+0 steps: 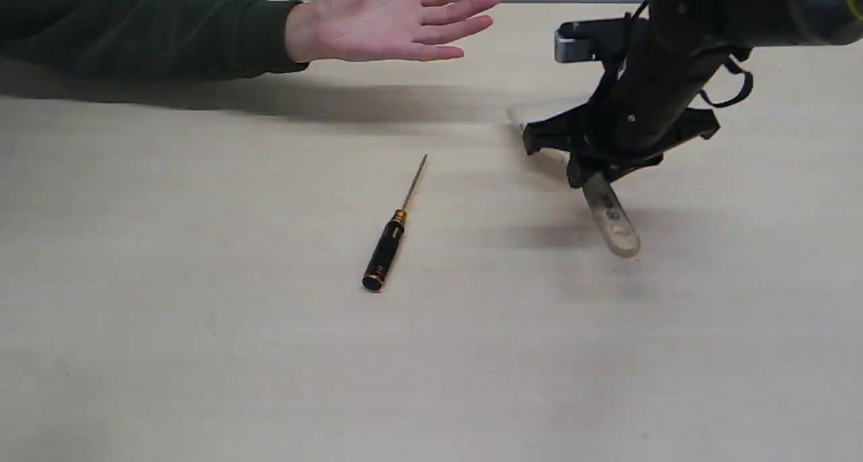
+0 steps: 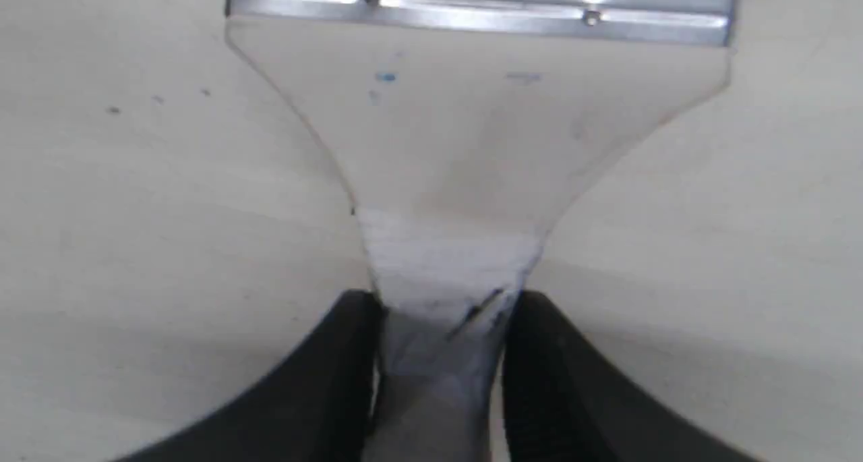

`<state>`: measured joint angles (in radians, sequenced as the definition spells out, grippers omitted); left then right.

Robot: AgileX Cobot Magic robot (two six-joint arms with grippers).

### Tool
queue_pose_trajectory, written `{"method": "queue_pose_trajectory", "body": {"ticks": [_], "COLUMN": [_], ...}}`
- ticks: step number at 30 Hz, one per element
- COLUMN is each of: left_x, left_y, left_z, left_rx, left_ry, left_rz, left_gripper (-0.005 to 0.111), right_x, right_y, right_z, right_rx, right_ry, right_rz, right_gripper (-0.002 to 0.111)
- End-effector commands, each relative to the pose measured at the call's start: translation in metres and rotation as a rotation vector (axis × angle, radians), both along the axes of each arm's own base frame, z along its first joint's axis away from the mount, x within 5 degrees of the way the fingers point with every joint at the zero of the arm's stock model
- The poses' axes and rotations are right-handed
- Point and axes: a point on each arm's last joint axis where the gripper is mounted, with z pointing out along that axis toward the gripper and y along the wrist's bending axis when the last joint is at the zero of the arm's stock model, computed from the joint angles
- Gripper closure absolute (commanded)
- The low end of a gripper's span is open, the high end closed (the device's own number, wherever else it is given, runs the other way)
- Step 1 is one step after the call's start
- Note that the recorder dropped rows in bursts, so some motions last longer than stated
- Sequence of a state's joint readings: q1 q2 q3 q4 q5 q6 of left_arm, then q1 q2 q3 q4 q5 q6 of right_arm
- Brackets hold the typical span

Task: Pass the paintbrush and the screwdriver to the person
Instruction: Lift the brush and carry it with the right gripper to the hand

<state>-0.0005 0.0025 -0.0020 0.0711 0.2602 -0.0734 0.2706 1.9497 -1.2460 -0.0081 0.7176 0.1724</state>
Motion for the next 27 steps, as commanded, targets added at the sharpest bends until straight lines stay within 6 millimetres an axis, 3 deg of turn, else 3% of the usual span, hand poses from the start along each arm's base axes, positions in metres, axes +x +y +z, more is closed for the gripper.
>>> {"method": "queue_pose_trajectory", "body": {"ticks": [1,10,15,20,27], "left_x": [0.000,0.000,0.000,0.000,0.000], "left_y": [0.000,0.000,0.000,0.000,-0.001], "left_z": [0.001,0.001,0.001,0.001,0.000], "left_rx": [-0.004,-0.004,-0.004,-0.004,-0.006], "left_ry": [-0.013,-0.013,-0.013,-0.013,-0.011], "left_rz": [-0.007,-0.007,-0.007,-0.007,-0.007], "left_gripper": [0.107,0.107,0.107,0.107,0.107], "right_x": [-0.007,-0.041,-0.048,-0.037,0.000], "right_y": [-0.005,-0.014,-0.001,0.022,0.043], "right_z": [0.029,0.098,0.128,0.138,0.142], "right_rx": [0.011,0.054,0.097,0.118,0.142], "right_ry": [-0.071,-0.242,-0.355,-0.397,-0.432], "right_rz": [-0.003,0.004,0.043,0.100,0.110], "right_gripper": [0.104,0.104,0.104,0.104,0.104]}}
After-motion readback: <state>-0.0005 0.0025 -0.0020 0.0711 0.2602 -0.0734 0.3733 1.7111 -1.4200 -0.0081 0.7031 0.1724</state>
